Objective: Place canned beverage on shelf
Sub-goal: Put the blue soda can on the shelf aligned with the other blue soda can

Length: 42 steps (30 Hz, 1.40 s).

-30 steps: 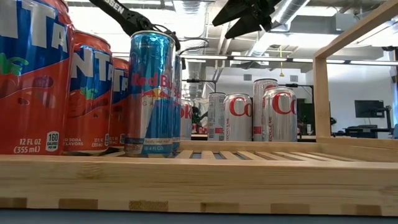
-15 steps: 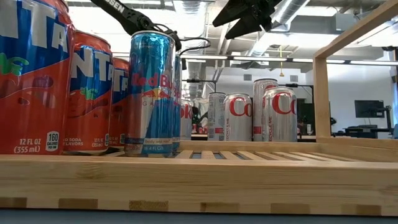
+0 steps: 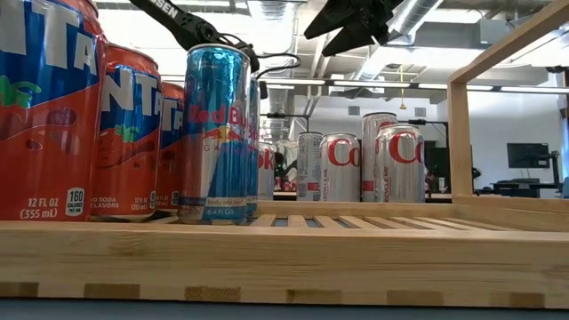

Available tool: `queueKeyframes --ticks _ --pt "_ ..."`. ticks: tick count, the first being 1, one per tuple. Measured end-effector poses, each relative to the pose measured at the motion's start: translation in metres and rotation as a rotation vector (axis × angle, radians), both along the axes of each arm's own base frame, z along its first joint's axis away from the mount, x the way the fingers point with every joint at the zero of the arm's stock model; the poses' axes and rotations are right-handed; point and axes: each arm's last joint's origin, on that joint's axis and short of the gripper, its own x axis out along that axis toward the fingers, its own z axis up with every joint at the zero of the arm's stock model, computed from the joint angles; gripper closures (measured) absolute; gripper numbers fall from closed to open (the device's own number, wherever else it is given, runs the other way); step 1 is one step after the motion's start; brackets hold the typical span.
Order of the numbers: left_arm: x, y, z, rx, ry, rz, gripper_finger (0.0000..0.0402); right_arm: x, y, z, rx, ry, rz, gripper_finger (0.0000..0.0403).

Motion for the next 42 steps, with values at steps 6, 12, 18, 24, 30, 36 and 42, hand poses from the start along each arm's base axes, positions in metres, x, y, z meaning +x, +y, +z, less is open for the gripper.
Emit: queueKeyframes --ticks 6,12,18,24,30,36,42 --pt "0.005 -0.009 0.008 -0.031 0.032 -0.02 0.0238 -0.001 0.0 -0.001 -0.002 0.012 0.001 0.0112" --pt "0.011 -0.017 0.027 0.048 0.094 0.015 0.0178 -0.001 0.0 -0.001 -0.004 0.013 0.001 0.0112" --pt "0.006 -0.017 0.038 0.109 0.201 0.039 0.0129 -0.001 0.0 -0.002 -0.003 0.027 0.0 0.0112" --pt "-0.025 -0.004 0.049 -0.04 0.131 0.096 0.0112 0.005 -0.019 0.001 -0.019 -0.03 -0.05 0.0112" --pt "-0.055 -0.02 0.093 -0.022 0.004 0.119 0.0111 0.026 -0.073 0.016 -0.148 0.007 -0.141 0.0112" --pt "-0.08 -0.053 0.135 0.052 -0.106 0.123 0.0111 0.073 -0.127 0.014 -0.111 0.178 -0.078 0.0112" --pt "-0.112 -0.095 0.167 0.08 -0.181 0.118 0.0111 0.121 -0.164 -0.002 -0.115 0.36 0.009 0.0112"
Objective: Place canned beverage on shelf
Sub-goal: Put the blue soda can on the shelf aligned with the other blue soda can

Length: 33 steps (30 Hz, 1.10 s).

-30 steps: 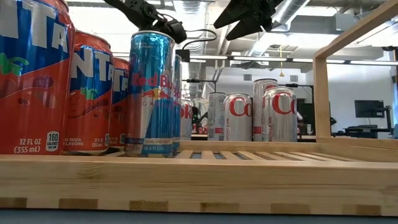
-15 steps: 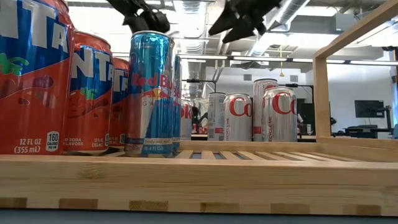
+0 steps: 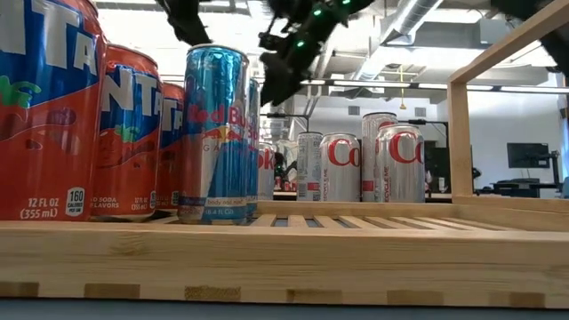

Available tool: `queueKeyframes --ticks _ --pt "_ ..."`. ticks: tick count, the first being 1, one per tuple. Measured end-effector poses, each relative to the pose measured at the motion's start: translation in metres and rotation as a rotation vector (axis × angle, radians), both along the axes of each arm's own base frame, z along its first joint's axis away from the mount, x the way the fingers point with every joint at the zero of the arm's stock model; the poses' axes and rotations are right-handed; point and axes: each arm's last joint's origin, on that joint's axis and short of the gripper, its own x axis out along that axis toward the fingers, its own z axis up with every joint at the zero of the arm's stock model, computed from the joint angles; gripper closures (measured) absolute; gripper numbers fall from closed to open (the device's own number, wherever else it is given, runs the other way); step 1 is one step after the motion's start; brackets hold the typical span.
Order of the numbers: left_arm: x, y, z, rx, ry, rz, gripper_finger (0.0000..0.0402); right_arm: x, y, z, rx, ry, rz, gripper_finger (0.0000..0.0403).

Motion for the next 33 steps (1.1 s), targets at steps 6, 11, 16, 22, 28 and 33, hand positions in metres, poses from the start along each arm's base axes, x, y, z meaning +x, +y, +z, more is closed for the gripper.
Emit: queueKeyframes --ticks 6,11,16,22,28,33 --pt "-0.028 -0.041 0.027 0.058 -0.102 -0.038 0.0111 0.039 -0.024 -0.004 0.018 -0.006 0.075 0.011" --pt "-0.052 -0.067 0.041 0.102 -0.168 -0.056 0.0111 0.049 -0.036 -0.02 -0.031 0.017 0.089 0.008" --pt "-0.069 -0.083 0.049 0.123 -0.223 -0.062 0.0111 0.044 -0.047 -0.024 -0.027 0.046 0.028 0.0038" --pt "-0.077 -0.091 0.051 0.119 -0.245 -0.063 0.0111 0.044 -0.062 -0.025 -0.04 -0.005 -0.005 0.0026" --pt "-0.076 -0.09 0.046 0.086 -0.204 -0.061 0.0111 0.054 -0.072 -0.042 0.027 -0.075 0.015 0.0027" --pt "-0.074 -0.089 0.045 0.082 -0.189 -0.065 0.0111 0.058 -0.075 -0.058 0.038 -0.04 0.013 0.0027"
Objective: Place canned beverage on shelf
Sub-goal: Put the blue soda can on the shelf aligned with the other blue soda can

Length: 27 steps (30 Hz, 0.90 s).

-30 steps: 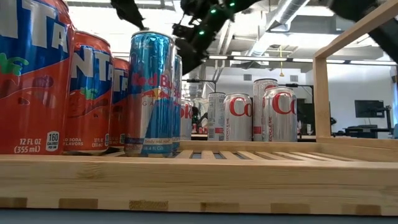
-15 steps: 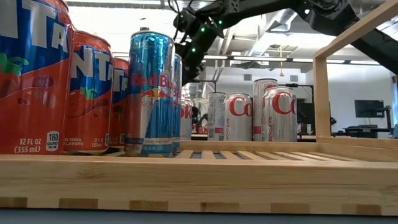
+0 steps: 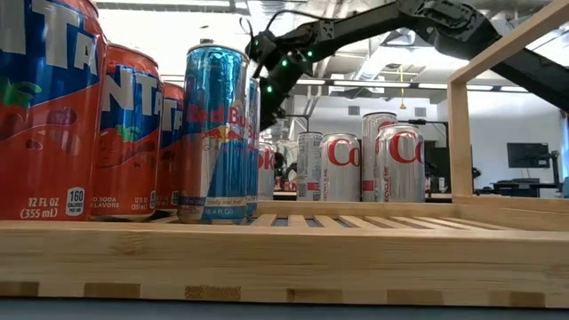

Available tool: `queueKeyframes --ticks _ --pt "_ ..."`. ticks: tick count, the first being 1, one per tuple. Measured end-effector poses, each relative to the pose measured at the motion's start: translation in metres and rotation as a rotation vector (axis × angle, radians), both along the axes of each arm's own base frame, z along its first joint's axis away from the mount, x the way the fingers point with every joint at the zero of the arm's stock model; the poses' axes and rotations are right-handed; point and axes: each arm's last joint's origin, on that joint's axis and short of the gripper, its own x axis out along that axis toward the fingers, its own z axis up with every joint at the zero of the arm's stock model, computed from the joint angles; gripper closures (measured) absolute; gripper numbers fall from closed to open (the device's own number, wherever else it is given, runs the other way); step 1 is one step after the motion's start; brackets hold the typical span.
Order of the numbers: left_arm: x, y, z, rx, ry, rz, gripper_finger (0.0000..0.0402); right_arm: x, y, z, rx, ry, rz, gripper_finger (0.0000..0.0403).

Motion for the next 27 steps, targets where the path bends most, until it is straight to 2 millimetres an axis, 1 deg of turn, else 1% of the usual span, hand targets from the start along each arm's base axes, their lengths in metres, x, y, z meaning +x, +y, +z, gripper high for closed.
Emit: queueKeyframes --ticks 2,3,9,13,16,19,26,27 --pt "0.0 0.0 0.0 0.004 0.003 -0.002 0.0111 -0.002 -0.002 -0.008 0.018 0.039 -0.006 0.0027" --pt "0.0 0.0 0.0 0.004 0.004 -0.002 0.0111 0.001 -0.003 -0.012 0.014 0.027 -0.008 0.0027" --pt "0.0 0.0 0.0 0.001 0.006 -0.004 0.0111 -0.003 -0.012 -0.011 0.016 0.023 -0.026 0.0029" --pt "0.0 0.0 0.0 0.005 0.007 -0.007 0.0111 -0.003 -0.013 -0.011 0.016 0.019 -0.035 0.0049" --pt "0.0 0.0 0.0 0.005 0.007 -0.007 0.0111 -0.004 -0.012 -0.011 0.02 0.025 -0.034 0.0083" --pt "0.0 0.0 0.0 0.004 0.007 -0.006 0.0111 -0.005 -0.011 -0.012 0.032 0.042 -0.031 0.0125" --pt "0.0 0.0 -0.001 -0.011 0.009 -0.001 0.0111 -0.004 -0.007 -0.012 0.029 0.054 -0.024 0.0244" --pt "0.0 0.0 -0.001 -0.013 0.011 0.0 0.0111 -0.004 -0.007 -0.012 0.029 0.054 -0.025 0.0252"
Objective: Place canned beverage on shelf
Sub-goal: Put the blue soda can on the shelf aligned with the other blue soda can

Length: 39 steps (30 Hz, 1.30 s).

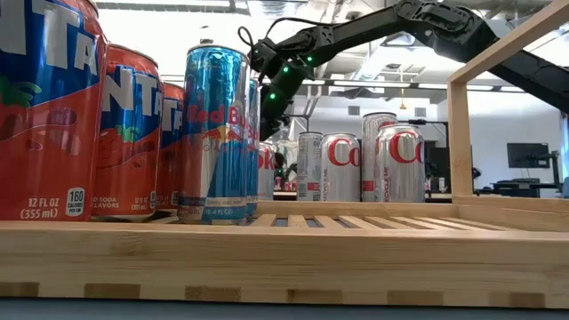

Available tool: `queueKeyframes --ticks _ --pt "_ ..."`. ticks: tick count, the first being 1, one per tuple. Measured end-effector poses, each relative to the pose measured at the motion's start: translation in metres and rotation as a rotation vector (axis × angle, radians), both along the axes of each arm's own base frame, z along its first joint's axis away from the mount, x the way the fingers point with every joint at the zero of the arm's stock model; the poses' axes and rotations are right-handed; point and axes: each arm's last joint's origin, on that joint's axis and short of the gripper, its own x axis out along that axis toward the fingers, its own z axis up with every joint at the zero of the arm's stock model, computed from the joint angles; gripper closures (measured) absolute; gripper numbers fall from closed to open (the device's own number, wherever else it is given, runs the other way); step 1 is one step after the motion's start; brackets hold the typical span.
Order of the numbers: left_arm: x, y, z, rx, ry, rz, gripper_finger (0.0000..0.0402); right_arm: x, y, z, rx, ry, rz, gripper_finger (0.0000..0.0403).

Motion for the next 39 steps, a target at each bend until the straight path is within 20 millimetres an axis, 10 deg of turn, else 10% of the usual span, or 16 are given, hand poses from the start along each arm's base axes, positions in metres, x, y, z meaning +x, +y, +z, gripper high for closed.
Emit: queueKeyframes --ticks 11,22,39 --pt "-0.002 -0.002 -0.004 -0.035 0.039 0.003 0.0111 0.003 0.01 0.006 -0.014 0.008 -0.025 0.0252" --pt "-0.002 -0.002 -0.004 -0.036 0.037 0.006 0.0111 -0.011 0.023 0.059 -0.08 -0.127 -0.313 0.0252" --pt "-0.007 -0.005 -0.002 -0.038 0.017 0.012 0.0111 -0.076 0.159 0.142 -0.186 -0.15 -0.666 0.0252"
